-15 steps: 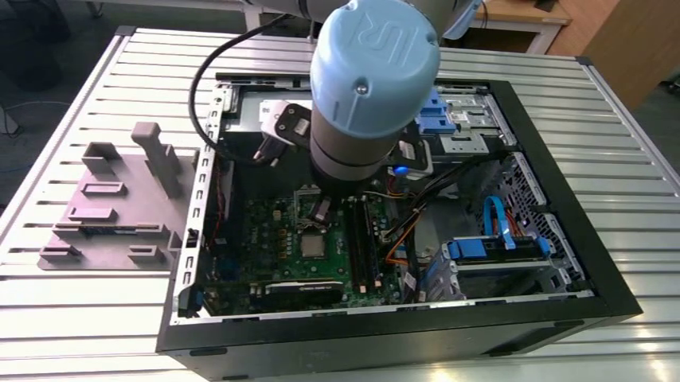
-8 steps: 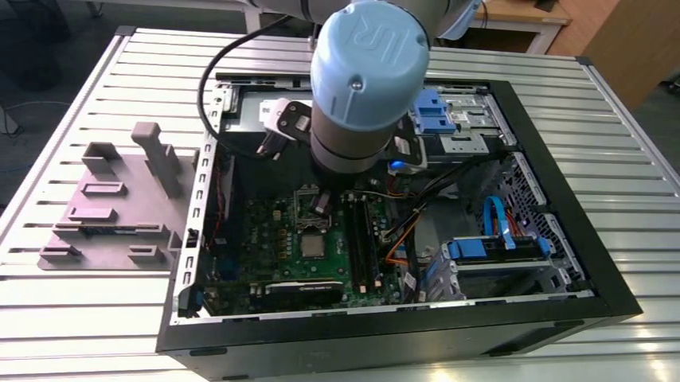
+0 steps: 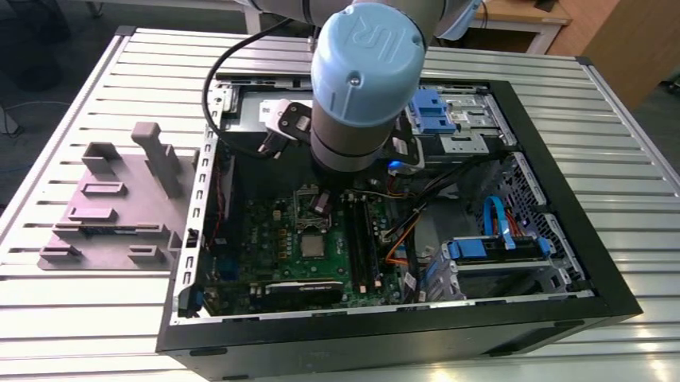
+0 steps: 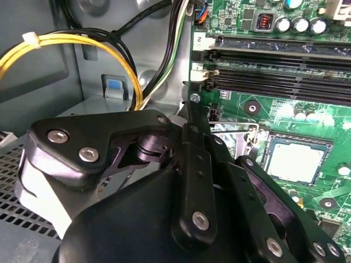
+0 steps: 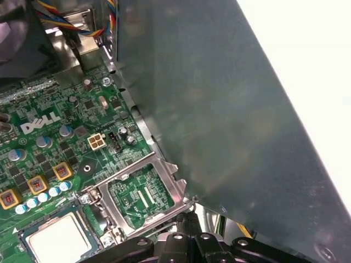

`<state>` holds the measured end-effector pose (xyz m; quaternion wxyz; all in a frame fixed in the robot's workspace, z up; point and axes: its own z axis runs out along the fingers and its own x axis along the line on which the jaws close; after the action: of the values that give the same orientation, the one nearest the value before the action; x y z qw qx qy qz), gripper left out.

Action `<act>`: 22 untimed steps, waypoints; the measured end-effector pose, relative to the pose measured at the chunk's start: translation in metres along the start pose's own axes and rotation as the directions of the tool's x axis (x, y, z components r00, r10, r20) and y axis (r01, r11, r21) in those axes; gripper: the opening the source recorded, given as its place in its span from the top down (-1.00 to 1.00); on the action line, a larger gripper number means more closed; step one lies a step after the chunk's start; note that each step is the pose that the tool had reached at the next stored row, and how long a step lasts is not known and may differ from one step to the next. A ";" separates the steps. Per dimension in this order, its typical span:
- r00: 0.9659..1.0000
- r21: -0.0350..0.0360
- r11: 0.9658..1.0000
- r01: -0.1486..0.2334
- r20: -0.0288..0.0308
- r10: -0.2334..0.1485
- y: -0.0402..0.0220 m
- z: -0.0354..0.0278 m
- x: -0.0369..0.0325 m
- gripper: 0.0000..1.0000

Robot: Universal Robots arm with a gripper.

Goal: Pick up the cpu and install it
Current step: 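Close the cpu cover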

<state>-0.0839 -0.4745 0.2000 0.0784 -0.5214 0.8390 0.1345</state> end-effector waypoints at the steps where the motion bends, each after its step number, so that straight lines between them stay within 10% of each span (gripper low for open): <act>1: 1.000 0.000 1.000 0.000 0.000 0.000 0.0001 0.0001 0.0000 0.79; 22: 1.000 0.000 1.000 0.000 0.000 0.000 -0.0003 -0.0132 0.0070 0.79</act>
<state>-0.0866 -0.4846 0.2107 0.0785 -0.5214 0.8390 0.1345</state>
